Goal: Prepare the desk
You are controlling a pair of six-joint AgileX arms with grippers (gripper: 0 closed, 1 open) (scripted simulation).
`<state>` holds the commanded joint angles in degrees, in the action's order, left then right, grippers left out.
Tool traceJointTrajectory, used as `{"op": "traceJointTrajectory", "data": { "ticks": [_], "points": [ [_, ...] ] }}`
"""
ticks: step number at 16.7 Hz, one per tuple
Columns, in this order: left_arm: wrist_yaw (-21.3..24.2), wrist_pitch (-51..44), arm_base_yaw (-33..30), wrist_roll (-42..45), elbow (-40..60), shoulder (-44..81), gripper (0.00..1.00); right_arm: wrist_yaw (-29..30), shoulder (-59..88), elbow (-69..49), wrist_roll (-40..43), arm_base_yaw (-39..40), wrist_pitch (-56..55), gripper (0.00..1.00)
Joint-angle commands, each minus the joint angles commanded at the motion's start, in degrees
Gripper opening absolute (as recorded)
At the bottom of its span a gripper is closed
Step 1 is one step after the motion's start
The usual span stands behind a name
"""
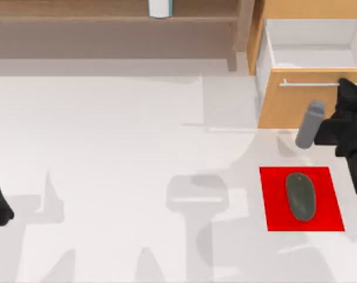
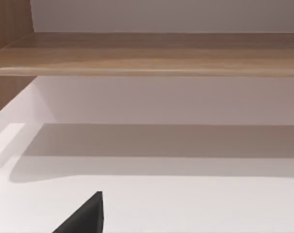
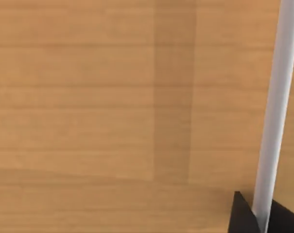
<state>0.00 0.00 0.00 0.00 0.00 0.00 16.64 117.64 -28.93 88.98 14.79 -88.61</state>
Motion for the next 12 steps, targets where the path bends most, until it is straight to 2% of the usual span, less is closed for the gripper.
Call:
{"op": "traceJointTrajectory", "data": {
  "ticks": [8, 12],
  "points": [
    [0.00, 0.00, 0.00, 0.00, 0.00, 0.00, 1.00, -1.17, 1.32, -3.63, -0.19, -1.02, 2.85, 0.00],
    [0.00, 0.00, 0.00, 0.00, 0.00, 0.00, 1.00, -2.18, 4.04, -9.85, -0.02, -2.05, 6.60, 0.00]
  ]
}}
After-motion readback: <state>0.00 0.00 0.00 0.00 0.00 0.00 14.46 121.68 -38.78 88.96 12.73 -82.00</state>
